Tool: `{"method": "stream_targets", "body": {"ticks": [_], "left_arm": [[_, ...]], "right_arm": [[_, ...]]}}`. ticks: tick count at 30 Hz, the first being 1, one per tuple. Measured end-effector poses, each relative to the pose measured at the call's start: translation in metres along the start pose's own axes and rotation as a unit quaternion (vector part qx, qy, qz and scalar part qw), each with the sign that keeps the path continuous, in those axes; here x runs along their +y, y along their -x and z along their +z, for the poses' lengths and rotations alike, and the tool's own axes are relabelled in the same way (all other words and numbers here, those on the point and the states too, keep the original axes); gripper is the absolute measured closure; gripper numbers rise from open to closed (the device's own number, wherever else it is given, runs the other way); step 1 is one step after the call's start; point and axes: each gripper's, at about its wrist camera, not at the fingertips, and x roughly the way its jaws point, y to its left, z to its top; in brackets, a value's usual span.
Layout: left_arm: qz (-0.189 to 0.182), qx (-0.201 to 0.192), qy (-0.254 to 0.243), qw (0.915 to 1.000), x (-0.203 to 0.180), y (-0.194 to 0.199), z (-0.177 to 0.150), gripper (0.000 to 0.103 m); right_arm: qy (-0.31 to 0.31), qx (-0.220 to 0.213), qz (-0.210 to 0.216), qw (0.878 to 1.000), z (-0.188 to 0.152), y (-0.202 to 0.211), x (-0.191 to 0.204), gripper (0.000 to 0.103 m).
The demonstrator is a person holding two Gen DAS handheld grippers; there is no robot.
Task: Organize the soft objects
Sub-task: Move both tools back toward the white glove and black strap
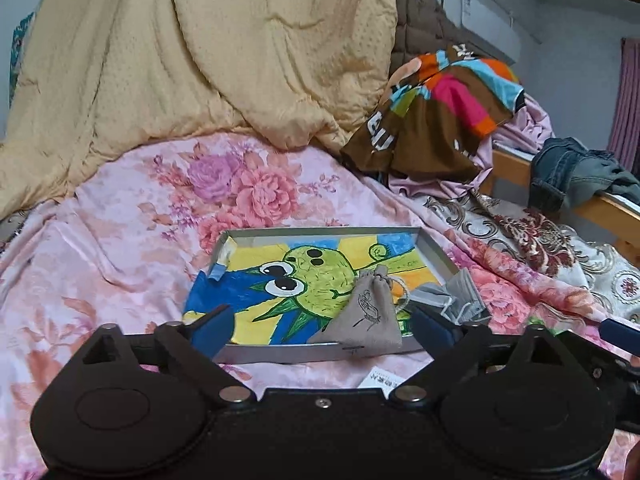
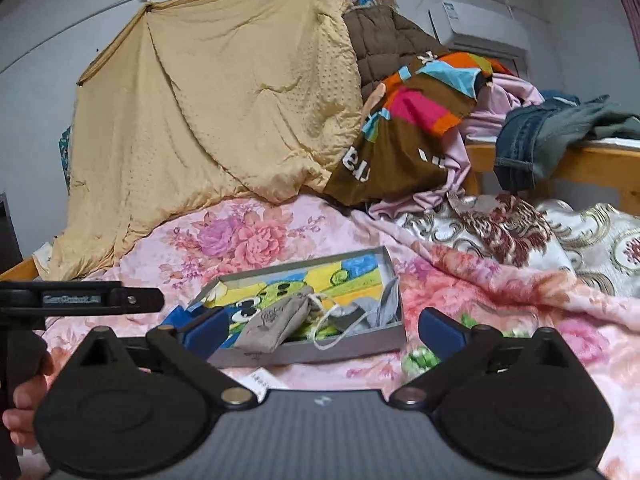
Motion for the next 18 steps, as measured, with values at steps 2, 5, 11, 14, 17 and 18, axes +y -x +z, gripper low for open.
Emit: {"method": "stream_targets", "body": {"ticks": [2,5,11,14,17,18], "left_arm": [[-0.004,-0.007,0.003,1.0000,0.001,0.013,-0.004,0.004],[-0.013,-0.009,0.006,0.9999,-0.002,0.027,-0.012,0.004],[-0.022,-0.012,0.013,0.9996,-0.010,0.051,-0.027,0.003],[-0.023,-0.013,0.006,0.9996,-0.016,0.062,-0.034,0.003],[-0.027,-0.014,0.003,0.9996,-0.019,0.073,-0.039,0.003],[-0.027,-0.012,0.001,0.9996,-0.020,0.076,-0.040,0.003]], "right_arm": [[0.010,-0.010,-0.008,1.000,-0.003,0.013,0.002,0.000],[0.020,-0.012,-0.014,1.000,-0.004,0.027,0.004,0.000],[0.006,-0.006,-0.005,1.000,-0.003,0.052,0.006,0.000],[0.009,0.002,-0.007,1.000,-0.004,0.066,0.008,0.000],[0.013,0.015,-0.005,1.000,-0.008,0.077,0.009,0.000],[0.015,0.020,-0.006,1.000,-0.009,0.080,0.010,0.000]]}}
